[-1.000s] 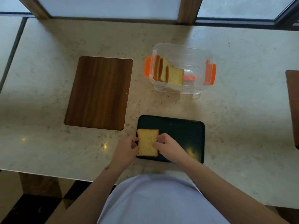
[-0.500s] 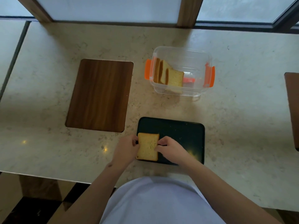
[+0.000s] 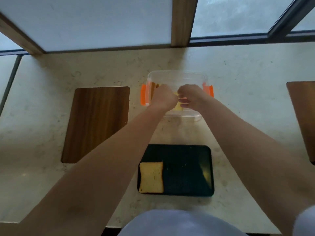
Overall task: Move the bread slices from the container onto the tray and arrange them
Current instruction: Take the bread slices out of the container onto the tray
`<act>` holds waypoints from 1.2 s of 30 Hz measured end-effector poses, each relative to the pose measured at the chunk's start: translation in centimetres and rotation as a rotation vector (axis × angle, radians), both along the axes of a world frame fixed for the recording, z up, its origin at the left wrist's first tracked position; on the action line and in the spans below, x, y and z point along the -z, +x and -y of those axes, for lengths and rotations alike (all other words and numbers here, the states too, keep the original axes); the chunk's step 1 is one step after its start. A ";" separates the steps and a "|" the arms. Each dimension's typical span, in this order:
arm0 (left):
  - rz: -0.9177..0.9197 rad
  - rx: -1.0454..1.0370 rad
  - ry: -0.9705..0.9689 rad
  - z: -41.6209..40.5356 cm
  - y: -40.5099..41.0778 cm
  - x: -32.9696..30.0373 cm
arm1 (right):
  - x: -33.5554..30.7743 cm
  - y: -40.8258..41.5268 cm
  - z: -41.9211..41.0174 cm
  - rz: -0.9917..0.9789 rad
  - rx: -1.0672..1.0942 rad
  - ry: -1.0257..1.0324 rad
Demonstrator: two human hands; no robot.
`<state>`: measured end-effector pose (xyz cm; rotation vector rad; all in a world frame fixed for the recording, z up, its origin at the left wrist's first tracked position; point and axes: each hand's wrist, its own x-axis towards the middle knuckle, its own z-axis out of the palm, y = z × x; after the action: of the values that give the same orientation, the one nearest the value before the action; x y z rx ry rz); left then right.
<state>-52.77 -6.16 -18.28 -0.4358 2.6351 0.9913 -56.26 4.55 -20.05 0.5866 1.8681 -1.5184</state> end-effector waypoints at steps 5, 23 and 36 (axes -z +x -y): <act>0.178 -0.025 -0.034 -0.7 -2.3 3.0 | 1.7 -1.4 1.2 0.105 -0.153 0.220; -0.014 -0.235 0.093 0.0 -3.6 3.8 | 2.5 -3.2 0.3 0.094 0.059 0.165; -0.022 -0.238 0.436 3.7 14.1 1.5 | -0.3 15.6 -2.3 -0.156 -0.088 0.019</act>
<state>-38.70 -9.86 -19.78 -0.6398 2.3226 1.6030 -40.65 6.83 -19.71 0.3986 2.0000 -1.5287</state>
